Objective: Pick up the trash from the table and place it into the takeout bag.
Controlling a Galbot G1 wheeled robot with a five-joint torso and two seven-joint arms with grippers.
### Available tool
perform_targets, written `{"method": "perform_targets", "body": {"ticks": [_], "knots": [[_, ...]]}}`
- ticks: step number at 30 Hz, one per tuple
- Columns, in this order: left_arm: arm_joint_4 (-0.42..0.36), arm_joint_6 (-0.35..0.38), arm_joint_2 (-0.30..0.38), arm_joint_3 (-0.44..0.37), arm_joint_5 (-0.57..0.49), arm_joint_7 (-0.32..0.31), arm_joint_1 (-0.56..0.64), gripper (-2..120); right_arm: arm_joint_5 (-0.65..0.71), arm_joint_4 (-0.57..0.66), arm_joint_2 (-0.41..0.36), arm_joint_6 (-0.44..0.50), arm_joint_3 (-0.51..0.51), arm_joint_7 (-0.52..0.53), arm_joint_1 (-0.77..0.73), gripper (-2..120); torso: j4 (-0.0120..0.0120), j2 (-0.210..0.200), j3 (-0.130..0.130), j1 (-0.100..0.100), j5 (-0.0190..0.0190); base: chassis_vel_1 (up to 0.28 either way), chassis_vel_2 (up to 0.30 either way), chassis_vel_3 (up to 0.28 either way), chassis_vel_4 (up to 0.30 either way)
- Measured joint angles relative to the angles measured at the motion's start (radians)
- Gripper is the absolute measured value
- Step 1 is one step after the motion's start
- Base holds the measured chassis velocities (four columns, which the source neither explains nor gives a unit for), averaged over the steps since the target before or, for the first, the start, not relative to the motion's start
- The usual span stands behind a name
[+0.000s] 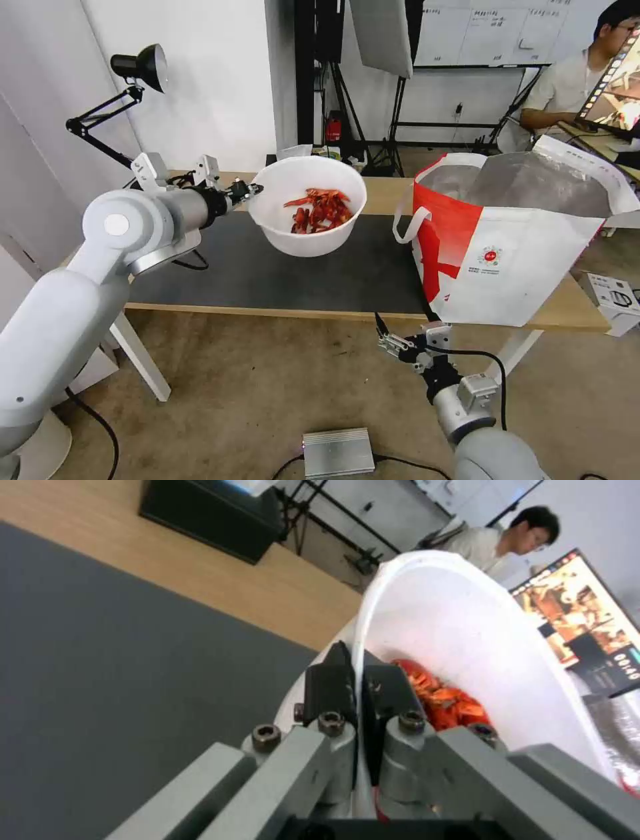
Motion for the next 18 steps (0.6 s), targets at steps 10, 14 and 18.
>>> {"method": "perform_targets", "body": {"ticks": [10, 14, 18], "knots": [[0.016, -0.022, -0.059, 0.016, -0.03, -0.018, -0.046, 0, 0.0, 0.0, 0.0, 0.0, 0.0, 0.0, 0.0, 100, 0.0, 0.0, 0.0, 0.0, 0.0, 0.0, 0.0, 0.0, 0.0], [0.029, -0.024, -0.089, 0.031, -0.031, -0.019, -0.074, 0, 0.0, 0.0, 0.0, 0.0, 0.0, 0.0, 0.0, 100, 0.0, 0.0, 0.0, 0.0, 0.0001, 0.0, 0.0, 0.0, 0.0], [0.047, -0.028, -0.126, 0.049, -0.031, -0.019, -0.107, 0, 0.0, 0.0, 0.0, 0.0, 0.0, 0.0, 0.0, 100, -0.0001, 0.0, 0.0, 0.0, 0.0, 0.0, 0.0, 0.0, 0.0]]}}
